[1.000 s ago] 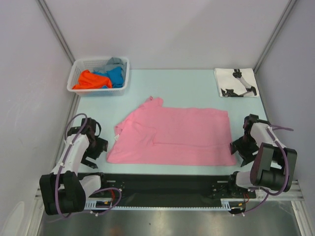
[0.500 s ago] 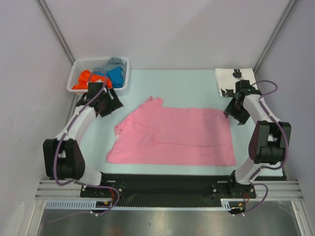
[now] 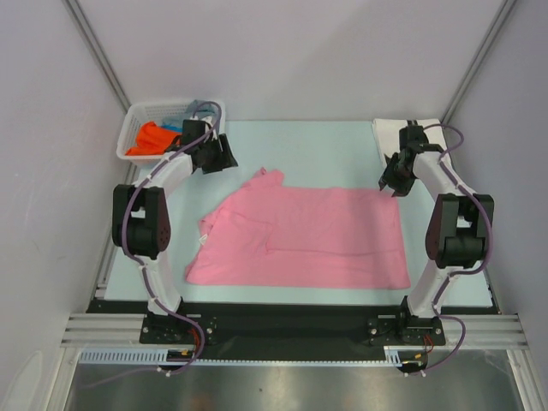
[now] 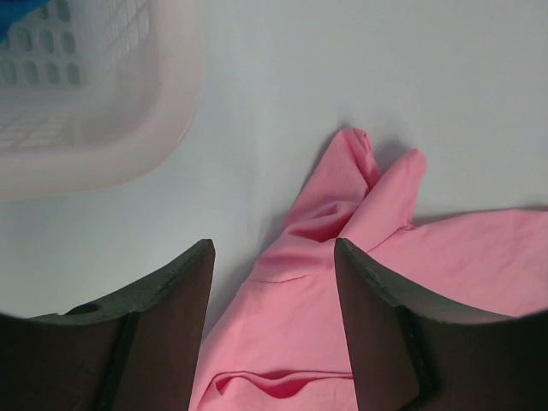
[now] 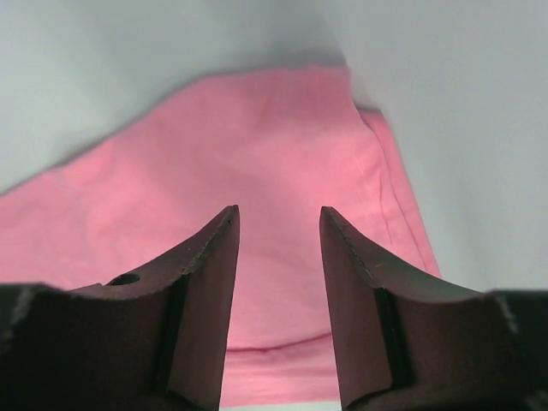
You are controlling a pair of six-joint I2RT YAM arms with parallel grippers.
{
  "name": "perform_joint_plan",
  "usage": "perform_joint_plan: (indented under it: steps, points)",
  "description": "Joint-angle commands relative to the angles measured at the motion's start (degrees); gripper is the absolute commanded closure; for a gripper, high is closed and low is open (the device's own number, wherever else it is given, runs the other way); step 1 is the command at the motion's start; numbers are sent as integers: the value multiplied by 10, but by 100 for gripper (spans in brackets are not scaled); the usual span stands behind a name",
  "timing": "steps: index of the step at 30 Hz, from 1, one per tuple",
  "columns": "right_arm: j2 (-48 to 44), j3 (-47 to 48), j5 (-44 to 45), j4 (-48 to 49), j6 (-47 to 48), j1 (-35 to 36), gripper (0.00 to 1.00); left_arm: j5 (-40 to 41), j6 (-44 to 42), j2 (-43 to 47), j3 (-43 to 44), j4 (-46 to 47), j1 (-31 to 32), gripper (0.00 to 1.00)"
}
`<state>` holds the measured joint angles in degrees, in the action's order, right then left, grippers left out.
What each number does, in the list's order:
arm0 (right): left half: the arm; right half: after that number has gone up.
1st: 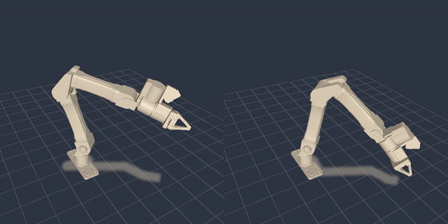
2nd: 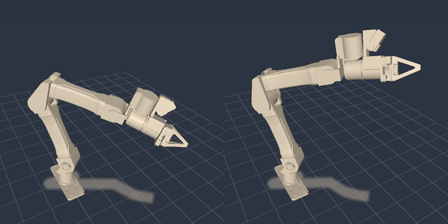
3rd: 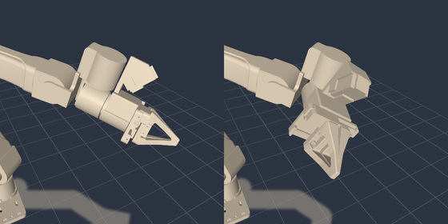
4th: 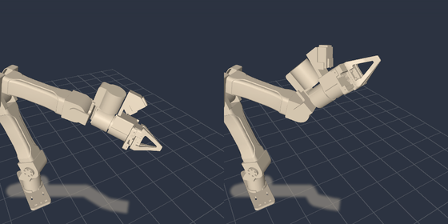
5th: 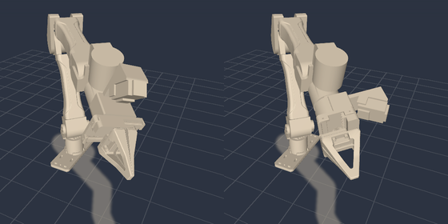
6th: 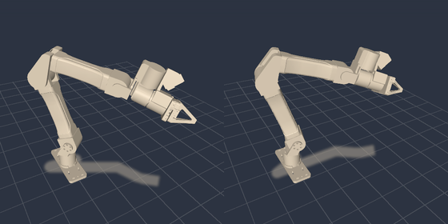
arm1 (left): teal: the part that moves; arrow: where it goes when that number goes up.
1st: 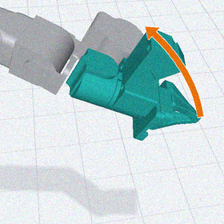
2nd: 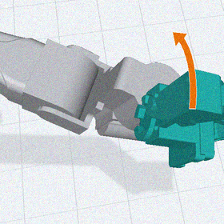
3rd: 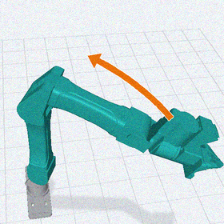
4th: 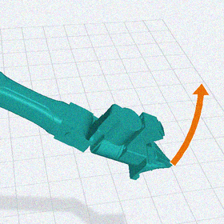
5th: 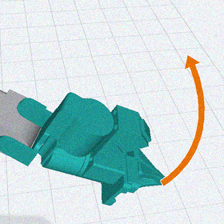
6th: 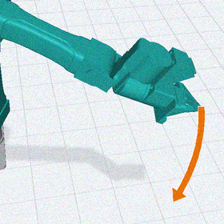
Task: Fold and stack the t-shirts
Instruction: Fold the tshirt
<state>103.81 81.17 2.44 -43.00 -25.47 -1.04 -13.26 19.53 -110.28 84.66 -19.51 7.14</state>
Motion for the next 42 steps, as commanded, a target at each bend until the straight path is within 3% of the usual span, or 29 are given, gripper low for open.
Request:
perform_joint_plan:
  steps: [1, 5, 11, 16, 27, 30, 31, 34, 39, 42]
  points:
    - [28, 51, 9, 21, 11, -9, 53, -1, 11, -13, 31, -6, 8, 36]
    - [70, 71, 6, 29, 0, -35, 55, -9, 17, -24, 40, -12, 12, 37]
    - [102, 60, -66, 80, 55, -63, 43, 2, 13, -12, 19, -20, 27, 38]
    - [130, 72, -68, 87, 68, -66, 43, 2, 13, -14, 22, -28, 29, 41]
    - [157, 66, -68, 97, 68, -77, 52, 12, -9, -1, 25, -49, 30, 45]
    - [164, 68, -69, 112, 77, -78, 59, 13, -7, 2, 23, -48, 30, 46]
    - [167, 69, -72, 116, 77, -78, 79, 11, -6, 1, 23, -47, 30, 47]
    - [160, 65, -45, 129, 60, -80, 96, 14, -3, -2, 20, -36, 31, 46]
    - [151, 54, 26, 138, 40, -78, 93, 21, -33, -13, 32, -11, 44, 37]
    - [152, 49, 23, 158, 46, -77, 90, 45, -67, -27, 31, 20, 60, 34]
